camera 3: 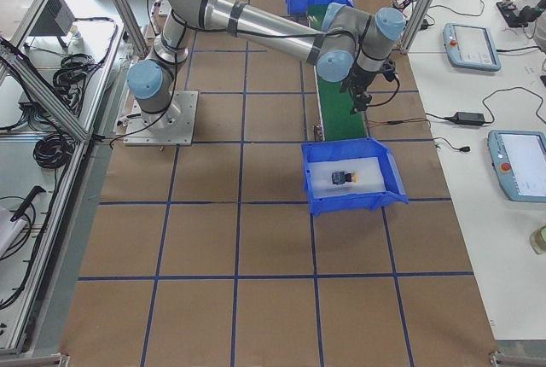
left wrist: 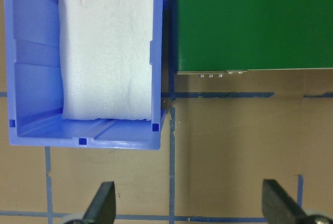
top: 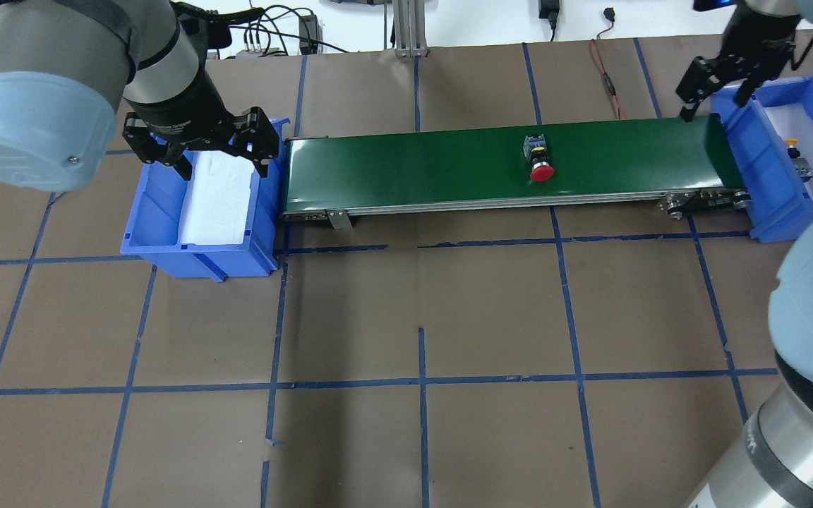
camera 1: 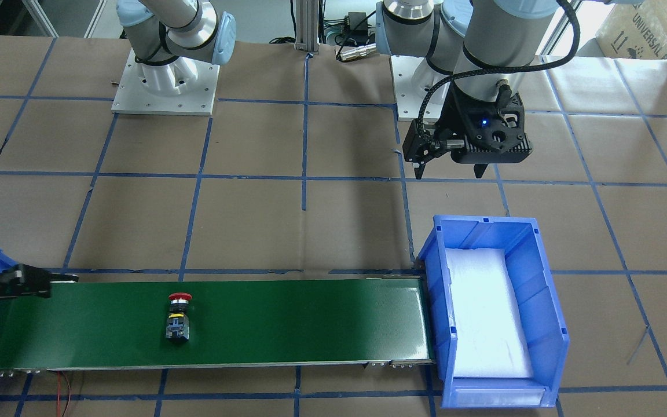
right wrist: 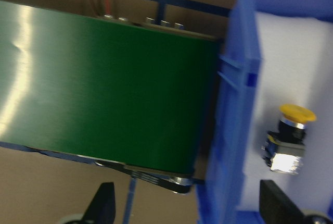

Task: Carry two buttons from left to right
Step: 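Release the yellow button in the bin and return the right gripper, then grasp the red button on the belt with the right gripper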

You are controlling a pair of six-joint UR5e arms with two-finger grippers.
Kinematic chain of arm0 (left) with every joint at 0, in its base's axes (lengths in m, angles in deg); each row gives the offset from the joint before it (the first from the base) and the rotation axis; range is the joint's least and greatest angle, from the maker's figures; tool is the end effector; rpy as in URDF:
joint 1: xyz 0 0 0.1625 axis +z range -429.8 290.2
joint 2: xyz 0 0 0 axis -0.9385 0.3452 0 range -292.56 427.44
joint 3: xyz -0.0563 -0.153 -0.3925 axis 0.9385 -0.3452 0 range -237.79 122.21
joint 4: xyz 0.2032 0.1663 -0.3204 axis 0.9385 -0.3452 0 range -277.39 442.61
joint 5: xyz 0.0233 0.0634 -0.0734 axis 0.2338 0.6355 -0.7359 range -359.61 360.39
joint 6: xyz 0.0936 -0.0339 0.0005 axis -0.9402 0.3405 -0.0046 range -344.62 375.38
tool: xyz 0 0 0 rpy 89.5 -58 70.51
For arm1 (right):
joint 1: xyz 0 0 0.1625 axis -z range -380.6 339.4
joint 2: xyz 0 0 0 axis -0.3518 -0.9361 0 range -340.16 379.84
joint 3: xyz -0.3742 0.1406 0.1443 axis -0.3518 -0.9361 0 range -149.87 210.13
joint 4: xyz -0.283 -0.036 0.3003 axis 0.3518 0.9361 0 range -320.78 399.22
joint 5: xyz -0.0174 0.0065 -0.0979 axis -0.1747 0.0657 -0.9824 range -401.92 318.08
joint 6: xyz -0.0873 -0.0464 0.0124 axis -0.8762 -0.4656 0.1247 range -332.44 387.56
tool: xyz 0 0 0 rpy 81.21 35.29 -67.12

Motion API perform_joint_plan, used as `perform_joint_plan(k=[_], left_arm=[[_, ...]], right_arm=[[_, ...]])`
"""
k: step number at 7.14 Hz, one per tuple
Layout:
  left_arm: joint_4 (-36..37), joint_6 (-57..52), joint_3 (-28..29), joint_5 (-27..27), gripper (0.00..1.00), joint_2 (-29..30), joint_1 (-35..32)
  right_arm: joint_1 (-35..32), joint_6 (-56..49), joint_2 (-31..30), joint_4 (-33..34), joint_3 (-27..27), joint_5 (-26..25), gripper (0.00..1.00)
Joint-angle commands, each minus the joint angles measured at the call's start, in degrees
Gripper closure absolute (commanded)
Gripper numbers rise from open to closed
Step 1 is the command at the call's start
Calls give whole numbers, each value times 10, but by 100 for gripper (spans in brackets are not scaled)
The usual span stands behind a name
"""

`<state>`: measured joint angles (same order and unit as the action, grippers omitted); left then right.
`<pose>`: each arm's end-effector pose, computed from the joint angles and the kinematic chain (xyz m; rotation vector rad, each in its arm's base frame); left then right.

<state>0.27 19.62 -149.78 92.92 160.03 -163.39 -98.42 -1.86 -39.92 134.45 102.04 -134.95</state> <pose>-0.1608 -0.5060 0.4618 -0.0194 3.0999 -0.0877 -0.0192 -0.6960 0.3364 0.4739 -3.0922 -0.2061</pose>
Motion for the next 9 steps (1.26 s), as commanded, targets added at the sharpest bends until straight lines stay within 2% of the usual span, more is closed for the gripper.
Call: perform_joint_plan(k=[1,3,5,8,9], left_arm=[[1,0,3,0,0,7,-1],[1,1,3,-1,0,3,1],[0,-4,2,0,0,9,-2],[-1,-11,0,0,0,-3,-2],[-2,-11,1,0,0,0,-4]], right_arm=[[-85,66,2,70,44,0,0],[-89,109,14,76,44,46,0],[-100,124,40,123,41,44,0],[-116,152,49,130,43,39,1],[-116,152,60,130,44,35,25]])
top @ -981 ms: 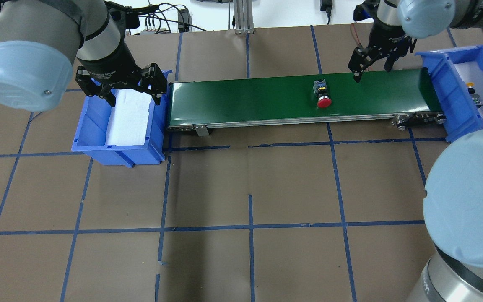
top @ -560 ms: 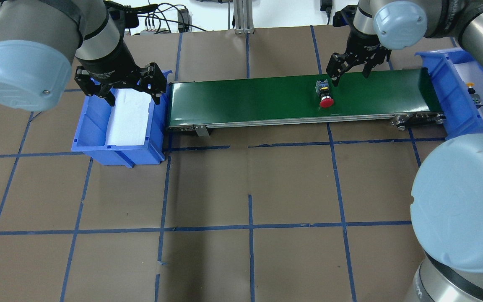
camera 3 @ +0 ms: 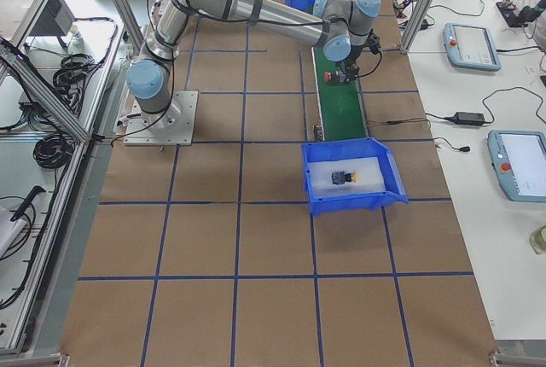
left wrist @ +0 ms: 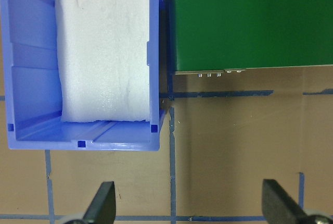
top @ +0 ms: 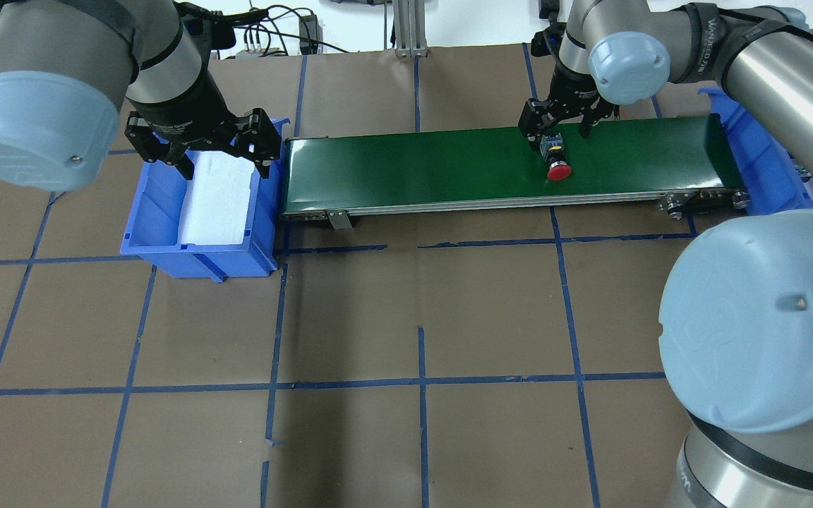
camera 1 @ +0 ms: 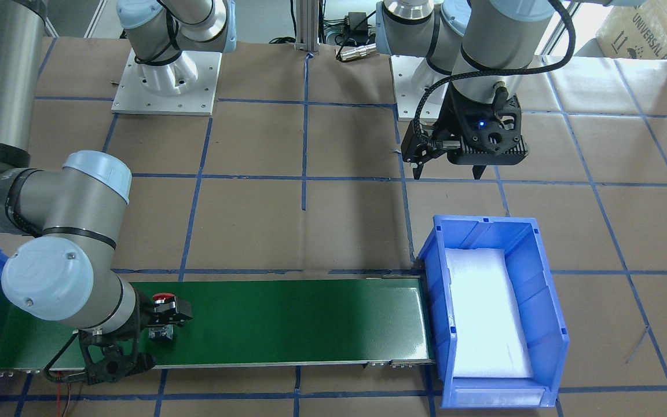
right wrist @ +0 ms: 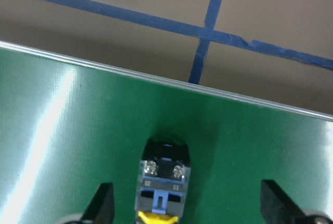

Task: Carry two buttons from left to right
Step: 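Grasp the red button on the belt with the right gripper, then carry the red button with the right gripper into the far blue bin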

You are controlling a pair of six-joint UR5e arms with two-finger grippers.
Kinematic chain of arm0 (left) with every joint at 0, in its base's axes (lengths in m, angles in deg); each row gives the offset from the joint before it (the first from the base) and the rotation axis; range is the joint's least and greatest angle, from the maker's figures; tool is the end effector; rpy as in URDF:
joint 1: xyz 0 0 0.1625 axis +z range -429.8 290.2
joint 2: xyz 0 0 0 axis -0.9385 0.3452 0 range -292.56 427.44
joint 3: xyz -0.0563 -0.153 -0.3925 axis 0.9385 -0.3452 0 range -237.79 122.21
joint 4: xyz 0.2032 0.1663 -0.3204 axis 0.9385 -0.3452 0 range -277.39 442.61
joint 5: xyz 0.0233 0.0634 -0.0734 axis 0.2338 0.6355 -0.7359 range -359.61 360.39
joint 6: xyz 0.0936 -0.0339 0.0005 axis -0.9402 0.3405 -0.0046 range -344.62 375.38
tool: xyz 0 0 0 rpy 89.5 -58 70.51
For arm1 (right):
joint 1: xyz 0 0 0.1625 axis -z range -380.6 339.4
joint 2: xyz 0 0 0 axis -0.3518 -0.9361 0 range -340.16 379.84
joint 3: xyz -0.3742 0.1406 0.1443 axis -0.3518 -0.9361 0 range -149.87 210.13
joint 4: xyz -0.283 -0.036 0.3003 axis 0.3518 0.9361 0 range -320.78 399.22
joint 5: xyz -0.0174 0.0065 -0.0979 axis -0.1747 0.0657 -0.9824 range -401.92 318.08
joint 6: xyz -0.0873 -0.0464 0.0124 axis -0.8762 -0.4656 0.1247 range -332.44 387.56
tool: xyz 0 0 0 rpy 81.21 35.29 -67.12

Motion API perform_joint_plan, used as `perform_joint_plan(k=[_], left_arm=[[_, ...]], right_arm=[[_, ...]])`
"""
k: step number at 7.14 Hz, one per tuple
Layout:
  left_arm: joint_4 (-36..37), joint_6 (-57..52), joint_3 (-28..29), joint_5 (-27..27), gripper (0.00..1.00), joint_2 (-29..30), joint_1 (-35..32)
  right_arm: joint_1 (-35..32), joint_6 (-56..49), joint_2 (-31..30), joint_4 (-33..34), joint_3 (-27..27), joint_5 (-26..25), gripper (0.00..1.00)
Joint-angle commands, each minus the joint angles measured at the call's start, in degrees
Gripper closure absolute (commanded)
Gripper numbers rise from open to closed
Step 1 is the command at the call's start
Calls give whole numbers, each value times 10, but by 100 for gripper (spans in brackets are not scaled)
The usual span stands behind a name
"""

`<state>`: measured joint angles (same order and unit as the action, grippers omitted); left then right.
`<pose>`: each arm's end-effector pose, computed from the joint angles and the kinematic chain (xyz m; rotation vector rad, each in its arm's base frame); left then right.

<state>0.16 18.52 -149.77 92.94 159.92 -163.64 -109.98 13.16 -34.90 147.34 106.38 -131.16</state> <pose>-0.1630 -0.5046 0.4626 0.0171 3.0991 -0.0875 0.1270 -0.7052 0.2604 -0.3737 3.0969 0.0887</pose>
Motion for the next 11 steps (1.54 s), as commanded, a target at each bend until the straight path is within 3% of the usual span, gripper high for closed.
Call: perform_joint_plan(k=[1,2,3,6,11], left_arm=[[0,0,2,0,0,9,-2],[0,0,1,-1,0,3,-2],[-7,-2,-1,0,0,-5,-2],[1,-1,9,-1,0,15,-6],[1,-2,4,-3,0,12,-7]], right_arm=[[1,3,5,0,-3,-10,54],[5,6,3,-8,-5,-29,78],[8,6,-4,-19,-7,-28,86],[52,-4,-34,-118,-83,-33,91],[272,-188,-34,-60,-98,-27,92]])
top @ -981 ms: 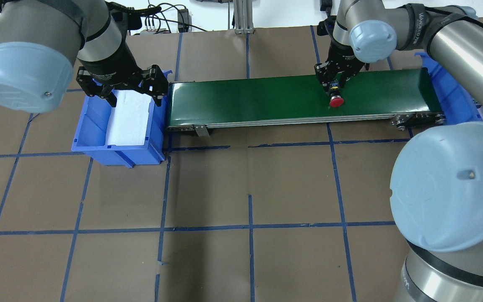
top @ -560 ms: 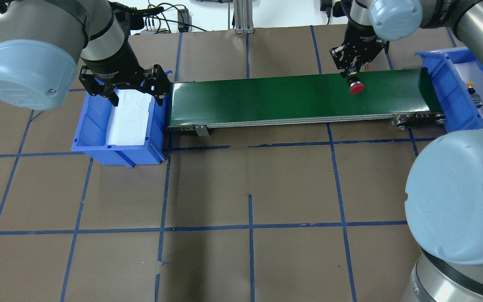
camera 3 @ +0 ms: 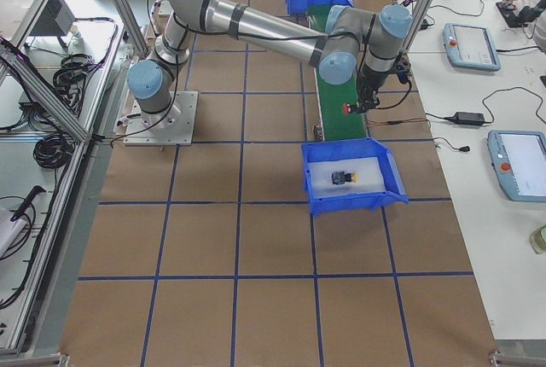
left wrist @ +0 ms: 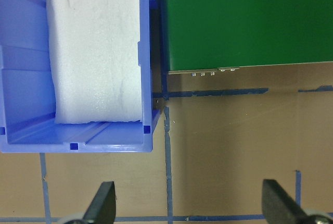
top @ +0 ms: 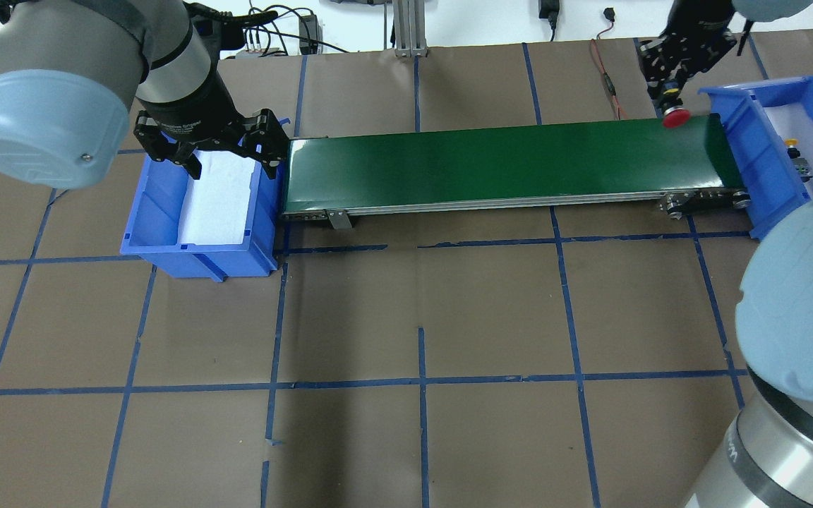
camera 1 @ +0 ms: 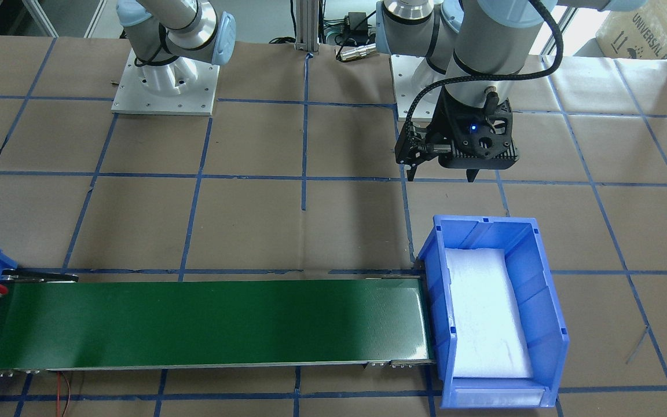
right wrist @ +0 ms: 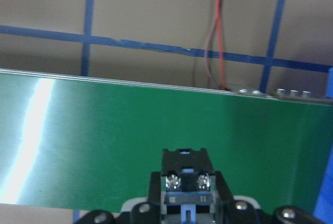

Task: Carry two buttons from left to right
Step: 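Carry the red button with the right gripper into the far blue bin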

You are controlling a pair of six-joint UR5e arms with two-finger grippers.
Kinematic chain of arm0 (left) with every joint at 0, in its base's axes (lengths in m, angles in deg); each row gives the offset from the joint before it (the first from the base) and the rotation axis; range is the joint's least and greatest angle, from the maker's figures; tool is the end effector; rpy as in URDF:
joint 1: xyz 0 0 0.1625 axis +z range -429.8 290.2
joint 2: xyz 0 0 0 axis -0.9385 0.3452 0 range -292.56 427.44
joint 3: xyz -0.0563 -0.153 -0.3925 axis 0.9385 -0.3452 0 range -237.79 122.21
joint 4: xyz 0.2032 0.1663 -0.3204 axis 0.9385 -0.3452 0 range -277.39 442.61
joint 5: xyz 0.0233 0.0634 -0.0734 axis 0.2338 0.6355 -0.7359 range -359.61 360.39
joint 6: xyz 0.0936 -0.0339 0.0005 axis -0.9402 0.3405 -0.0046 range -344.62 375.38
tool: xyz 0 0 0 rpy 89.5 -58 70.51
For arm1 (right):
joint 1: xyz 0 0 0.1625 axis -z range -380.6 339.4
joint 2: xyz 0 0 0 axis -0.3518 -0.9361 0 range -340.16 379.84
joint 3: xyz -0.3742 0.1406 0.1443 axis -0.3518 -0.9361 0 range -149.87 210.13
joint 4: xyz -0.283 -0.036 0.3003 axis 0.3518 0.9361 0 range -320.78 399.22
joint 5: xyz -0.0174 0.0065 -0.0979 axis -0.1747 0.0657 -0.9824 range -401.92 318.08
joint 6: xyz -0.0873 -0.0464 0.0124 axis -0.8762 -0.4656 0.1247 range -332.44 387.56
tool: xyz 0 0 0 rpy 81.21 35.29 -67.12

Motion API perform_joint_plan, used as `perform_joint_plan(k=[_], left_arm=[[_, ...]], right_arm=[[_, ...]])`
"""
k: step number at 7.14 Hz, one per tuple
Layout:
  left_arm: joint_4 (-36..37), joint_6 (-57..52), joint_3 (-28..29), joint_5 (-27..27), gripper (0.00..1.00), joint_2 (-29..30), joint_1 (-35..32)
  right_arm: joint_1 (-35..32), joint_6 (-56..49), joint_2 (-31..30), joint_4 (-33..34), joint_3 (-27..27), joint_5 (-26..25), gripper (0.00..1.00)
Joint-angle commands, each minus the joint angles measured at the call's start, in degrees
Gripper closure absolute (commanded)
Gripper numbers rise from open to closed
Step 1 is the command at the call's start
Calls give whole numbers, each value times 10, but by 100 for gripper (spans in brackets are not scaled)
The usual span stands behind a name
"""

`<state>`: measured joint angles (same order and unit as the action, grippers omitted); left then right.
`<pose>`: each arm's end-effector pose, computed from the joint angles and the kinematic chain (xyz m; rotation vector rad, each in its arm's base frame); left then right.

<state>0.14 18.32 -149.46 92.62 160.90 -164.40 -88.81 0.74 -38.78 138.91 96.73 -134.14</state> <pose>-0.1707 -0.5080 0.4564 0.0437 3.1044 -0.0688 -0.1441 -0.7094 0.3744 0.1349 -3.0910 0.0175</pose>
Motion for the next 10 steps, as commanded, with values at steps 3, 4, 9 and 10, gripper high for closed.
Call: perform_joint_plan(k=[3,4,9,10], left_arm=[[1,0,0,0,0,-2,0],[0,0,-2,0,0,-7,0],[1,0,1,2,0,-2,0],[1,0,5,2,0,-1,0]], right_arm=[[75,-102,46,102,-9,3,92],[75,-98,69,102,-23,4,92],[71,-81,143,104,-71,3,89],[70,-82,148,101,-70,5,85]])
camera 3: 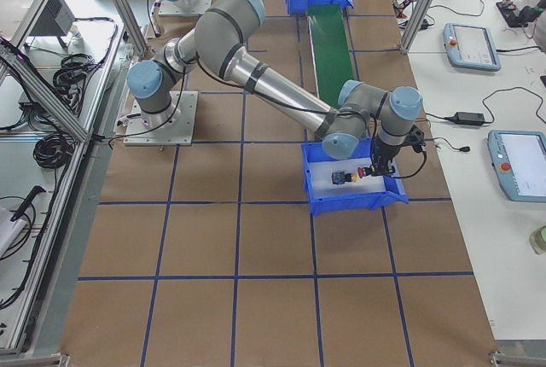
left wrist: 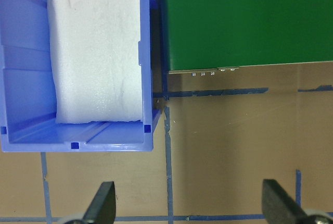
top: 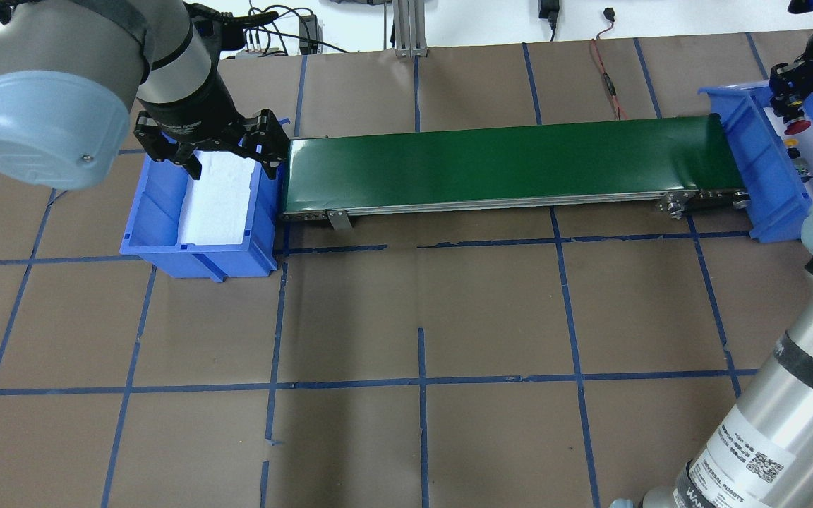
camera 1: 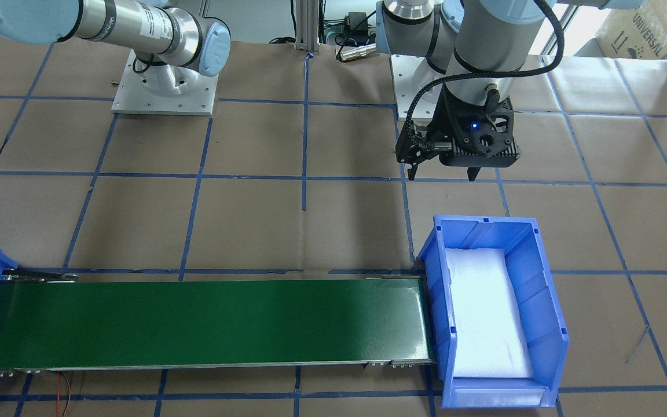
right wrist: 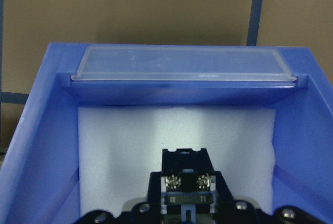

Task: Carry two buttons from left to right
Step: 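Open the right gripper to drop the red button and lift away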

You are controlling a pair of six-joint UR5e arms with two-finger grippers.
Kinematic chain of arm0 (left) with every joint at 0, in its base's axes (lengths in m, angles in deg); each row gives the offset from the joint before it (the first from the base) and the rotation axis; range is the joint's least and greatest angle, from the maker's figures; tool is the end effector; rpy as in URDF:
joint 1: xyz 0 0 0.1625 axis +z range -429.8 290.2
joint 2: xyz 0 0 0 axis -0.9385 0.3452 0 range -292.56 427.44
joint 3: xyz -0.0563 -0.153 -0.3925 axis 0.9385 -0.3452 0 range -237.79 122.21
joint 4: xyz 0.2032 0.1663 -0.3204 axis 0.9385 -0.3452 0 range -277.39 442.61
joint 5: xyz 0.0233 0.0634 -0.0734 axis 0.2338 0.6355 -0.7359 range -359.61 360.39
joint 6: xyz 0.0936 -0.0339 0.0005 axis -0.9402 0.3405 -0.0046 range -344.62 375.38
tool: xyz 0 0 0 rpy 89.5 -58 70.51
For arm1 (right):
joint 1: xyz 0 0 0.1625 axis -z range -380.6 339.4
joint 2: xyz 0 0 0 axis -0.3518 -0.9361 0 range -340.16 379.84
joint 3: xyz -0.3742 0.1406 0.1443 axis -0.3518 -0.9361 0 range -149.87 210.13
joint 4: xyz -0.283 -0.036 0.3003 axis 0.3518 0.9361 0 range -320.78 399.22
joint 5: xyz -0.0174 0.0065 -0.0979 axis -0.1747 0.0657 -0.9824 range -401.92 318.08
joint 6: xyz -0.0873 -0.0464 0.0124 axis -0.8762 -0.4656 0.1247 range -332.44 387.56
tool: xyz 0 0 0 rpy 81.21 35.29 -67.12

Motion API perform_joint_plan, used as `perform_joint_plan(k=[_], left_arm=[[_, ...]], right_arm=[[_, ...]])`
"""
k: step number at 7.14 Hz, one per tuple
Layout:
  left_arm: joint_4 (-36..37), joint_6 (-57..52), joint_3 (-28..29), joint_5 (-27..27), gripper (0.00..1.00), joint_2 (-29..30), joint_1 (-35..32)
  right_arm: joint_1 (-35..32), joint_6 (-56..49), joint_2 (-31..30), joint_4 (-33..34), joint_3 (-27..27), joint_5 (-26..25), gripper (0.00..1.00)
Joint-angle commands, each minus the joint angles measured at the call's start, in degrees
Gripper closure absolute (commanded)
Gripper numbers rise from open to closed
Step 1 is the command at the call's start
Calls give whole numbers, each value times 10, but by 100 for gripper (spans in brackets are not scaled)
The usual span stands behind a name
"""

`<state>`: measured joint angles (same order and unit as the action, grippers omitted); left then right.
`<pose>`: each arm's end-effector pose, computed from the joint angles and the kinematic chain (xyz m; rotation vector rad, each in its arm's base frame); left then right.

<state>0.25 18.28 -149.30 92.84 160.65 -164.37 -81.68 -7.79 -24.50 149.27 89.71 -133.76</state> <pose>-0.1699 -0.5074 0.4603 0.0435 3.1008 -0.0831 -0.2681 -0.7544 0.2656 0.1701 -3.0639 0.0831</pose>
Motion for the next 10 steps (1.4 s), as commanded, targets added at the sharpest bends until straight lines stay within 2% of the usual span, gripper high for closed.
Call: perform_joint_plan(k=[1,2,3,5,6,8,10], left_arm=[[0,0,4,0,0,2,1],[-2,0,-3,1,0,-1,-2],[-2,0,-3,2,0,-1,-2],[-3,0,-3,2,0,-8,-1],[-1,0,-3,2,0,-4,-1],[1,1,7,-3,0,4,6],[3,2,2,-3,0,5,6]], right_arm=[[-1,5,6,-5,1,0,74],[-1,5,7,-6,2,0,58],[-1,4,8,-7,2,0,27],[-1,-1,2,-6,0,10,10],[-2,-2,-14,-9,-1,9,10],[-59,22,-91,-122,6,16,7],[-147,147,-156,-170,18,12,4]])
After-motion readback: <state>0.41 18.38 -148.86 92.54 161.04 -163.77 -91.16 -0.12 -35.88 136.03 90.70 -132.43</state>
